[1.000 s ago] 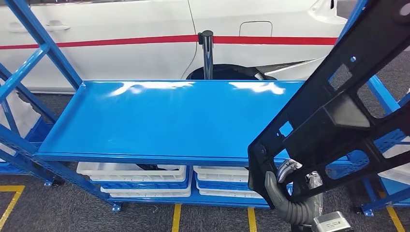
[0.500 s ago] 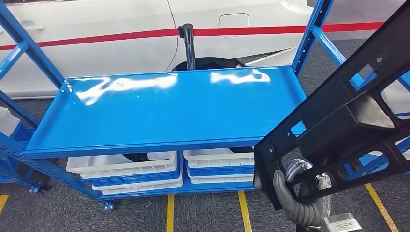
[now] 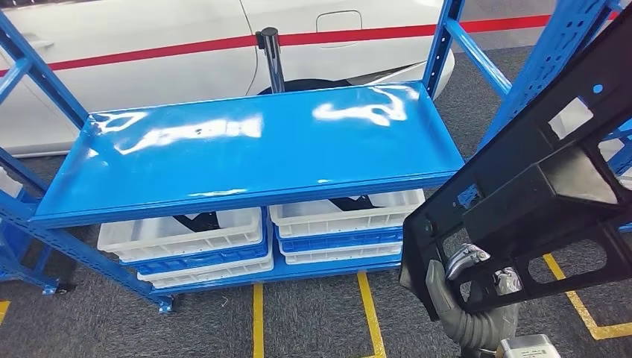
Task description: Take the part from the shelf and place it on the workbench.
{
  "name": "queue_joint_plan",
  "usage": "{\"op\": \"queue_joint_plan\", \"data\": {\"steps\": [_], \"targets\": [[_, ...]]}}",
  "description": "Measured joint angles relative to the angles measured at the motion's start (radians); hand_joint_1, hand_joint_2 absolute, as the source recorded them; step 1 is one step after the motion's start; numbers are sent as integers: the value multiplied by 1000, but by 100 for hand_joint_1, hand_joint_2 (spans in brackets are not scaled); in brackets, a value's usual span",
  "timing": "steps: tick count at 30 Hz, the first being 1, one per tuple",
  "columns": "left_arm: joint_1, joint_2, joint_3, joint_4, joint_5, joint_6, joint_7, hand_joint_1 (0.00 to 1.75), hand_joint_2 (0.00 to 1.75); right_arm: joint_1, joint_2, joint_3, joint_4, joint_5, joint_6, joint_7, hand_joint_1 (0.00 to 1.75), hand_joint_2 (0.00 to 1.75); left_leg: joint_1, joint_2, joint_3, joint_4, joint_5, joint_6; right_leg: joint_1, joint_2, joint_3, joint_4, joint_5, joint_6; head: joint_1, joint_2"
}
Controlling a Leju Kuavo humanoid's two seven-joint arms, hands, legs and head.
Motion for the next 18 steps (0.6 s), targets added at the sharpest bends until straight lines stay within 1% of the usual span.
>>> {"op": "queue_joint_plan", "data": {"steps": [1, 2, 3, 4, 5, 6, 7, 8, 9, 10, 11, 12, 13, 14, 15, 16, 17, 18], "targets": [[0, 0, 1, 0, 1, 0, -1, 0, 175, 2, 0, 0, 0, -5, -5, -2, 175, 175, 2, -2, -15, 28, -30, -7, -2, -1, -11, 0, 7, -8, 0, 0], [0, 1, 3, 0, 2, 0, -2, 0, 175, 5, 0, -1, 0, -11, -9, -4, 175, 175, 3, -5, -33, 80, -76, -14, -3, -2, -23, 0, 16, -17, 0, 0], [0, 1, 6, 0, 3, -2, -4, 0, 175, 7, 0, -1, 0, -19, -12, -7, 175, 175, 5, -5, -52, 155, -134, -21, -2, -3, -35, 1, 25, -22, -1, 0], [-1, 1, 9, 0, 3, -6, -6, 0, 175, 10, 0, -1, 0, -30, -14, -11, 175, 175, 7, -6, -68, 238, -184, -26, -1, -3, -47, 3, 34, -25, -1, 0], [-1, 1, 13, 0, 3, -11, -7, 0, 175, 12, 0, -1, 0, -43, -16, -17, 175, 175, 7, -6, -75, 306, -214, -29, 0, -2, -59, 5, 42, -26, -1, 0], [-2, 1, 15, 0, 3, -15, -8, 0, 175, 14, 0, -2, 0, -58, -16, -22, 175, 175, 7, -6, -67, 342, -220, -29, 1, -1, -71, 8, 50, -26, -1, 0], [-2, 1, 17, 0, 2, -18, -7, 0, 175, 16, 0, -2, 0, -71, -16, -27, 175, 175, 7, -6, -42, 337, -204, -26, 3, 0, -84, 11, 59, -26, -1, 0], [-2, 2, 17, 0, 1, -16, -6, 0, 175, 17, 0, -2, 0, -81, -16, -32, 175, 175, 6, -7, -1, 290, -175, -21, 5, 3, -96, 13, 68, -25, -1, 0], [-1, 2, 17, 0, 0, -13, -5, 0, 175, 18, 0, -2, 0, -85, -16, -35, 175, 175, 6, -8, 51, 212, -148, -13, 6, 6, -107, 14, 78, -24, -1, 0], [1, 2, 17, 0, -2, -9, -3, 0, 175, 18, 0, -2, -1, -87, -16, -38, 175, 175, 4, -10, 109, 119, -132, -3, 9, 8, -117, 15, 87, -21, -1, 0], [3, 2, 17, 0, -3, -6, -2, 0, 175, 18, 0, -2, -2, -88, -16, -41, 175, 175, 2, -13, 156, 35, -128, 5, 11, 10, -126, 15, 98, -17, -1, 0], [5, 2, 17, 0, -4, -4, -1, 0, 175, 19, -1, -3, -2, -88, -16, -42, 175, 175, 0, -15, 184, -21, -131, 11, 12, 11, -133, 14, 108, -13, -1, 0], [6, 3, 17, 0, -4, -4, -1, 0, 175, 19, -1, -3, -4, -87, -16, -43, 175, 175, -2, -17, 193, -48, -135, 14, 13, 11, -140, 13, 119, -7, -1, 0], [6, 3, 17, 0, -4, -4, -1, 0, 175, 20, -2, -3, -5, -87, -14, -44, 175, 175, -2, -17, 185, -55, -131, 16, 14, 11, -147, 11, 130, -1, -1, 0], [6, 2, 17, 0, -5, -4, -1, 0, 175, 20, -2, -3, -6, -86, -11, -46, 175, 175, -1, -15, 172, -54, -121, 20, 13, 10, -155, 15, 128, 4, -1, 0], [6, 1, 17, 0, -5, -4, -1, 0, 175, 21, -2, -3, -7, -84, -7, -49, 175, 175, 1, -13, 158, -55, -109, 25, 13, 9, -167, 34, 105, 7, 0, 0], [6, 0, 17, 0, -6, -4, -1, 0, 175, 21, -4, -3, -7, -80, -3, -53, 175, 175, 2, -10, 144, -56, -95, 30, 12, 8, -185, 77, 60, 10, 0, 0], [6, 0, 17, 0, -6, -4, -1, 0, 175, 22, -5, -3, -8, -74, 1, -56, 175, 175, 3, -7, 130, -55, -83, 34, 11, 7, -207, 143, -1, 11, 1, 0]]}}
